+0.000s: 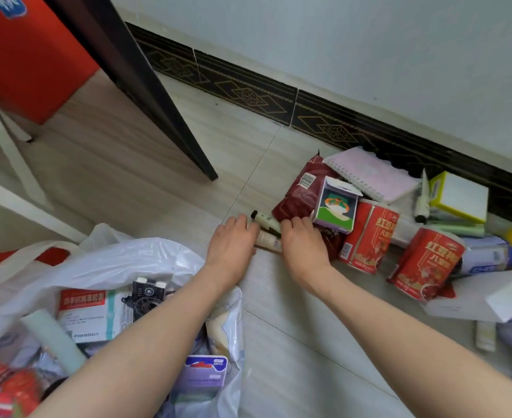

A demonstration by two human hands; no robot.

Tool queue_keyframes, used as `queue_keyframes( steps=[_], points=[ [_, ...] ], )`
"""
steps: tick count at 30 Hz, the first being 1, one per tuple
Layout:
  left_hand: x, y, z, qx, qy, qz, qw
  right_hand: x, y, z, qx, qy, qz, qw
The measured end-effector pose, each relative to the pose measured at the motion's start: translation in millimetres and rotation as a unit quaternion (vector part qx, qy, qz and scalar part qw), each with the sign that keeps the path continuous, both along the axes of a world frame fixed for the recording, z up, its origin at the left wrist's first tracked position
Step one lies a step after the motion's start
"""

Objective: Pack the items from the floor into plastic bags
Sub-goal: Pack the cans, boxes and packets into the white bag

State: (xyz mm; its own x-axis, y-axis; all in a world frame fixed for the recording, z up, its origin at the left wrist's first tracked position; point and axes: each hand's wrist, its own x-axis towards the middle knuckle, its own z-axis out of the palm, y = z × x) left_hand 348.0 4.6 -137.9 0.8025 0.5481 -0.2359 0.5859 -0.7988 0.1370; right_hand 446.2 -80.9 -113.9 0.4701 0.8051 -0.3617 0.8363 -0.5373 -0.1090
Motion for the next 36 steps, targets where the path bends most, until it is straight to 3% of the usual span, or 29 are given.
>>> queue_keyframes(
  steps=[6,11,14,16,19,21,26,30,34,36],
  points=[
    [-7.5,0.7,2.5,0.018,0.011,-0.122,0.992,-11.4,-12.8,-10.1,-0.011,0.02,-0.023,0.999],
    [-28.0,2.3,13.6,-0.021,0.079,-0.166,0.983,-15.0,-21.9,-12.9,-0.04,0.13,-0.157,0.978],
    [-42.1,-1.5,24.8,-0.008,0.036,-0.154,0.987,-17.2,-33.4,-10.2,-0.025,0.22,-0.23,0.948],
    [-52.9,-5.1,35.2,0.017,-0.037,-0.155,0.987,-22.4,-42.6,-4.1,-0.002,0.269,-0.27,0.925],
    [-75.5,-3.8,62.1,0.009,-0.093,-0.095,0.991,-33.8,-53.3,19.8,0.052,0.316,-0.311,0.895],
    [-97.9,-3.5,82.2,0.008,-0.137,-0.043,0.99,-43.8,-58.2,44.6,0.088,0.32,-0.301,0.894],
    [-164.9,-7.4,139.1,-0.062,-0.263,0.166,0.949,-84.1,-58.4,108.3,0.151,0.375,-0.232,0.885],
    [-231.0,-6.7,163.7,-0.03,-0.183,0.196,0.963,-113.7,-48.4,131.3,0.158,0.408,-0.22,0.872],
    [-272.9,-2.0,161.6,-0.019,-0.07,0.216,0.974,-142.7,-34.8,124.9,0.102,0.431,-0.206,0.872],
    [-277.9,1.9,154.5,-0.024,-0.066,0.226,0.972,-154.8,-24.6,116.3,0.103,0.448,-0.214,0.862]
  ],
)
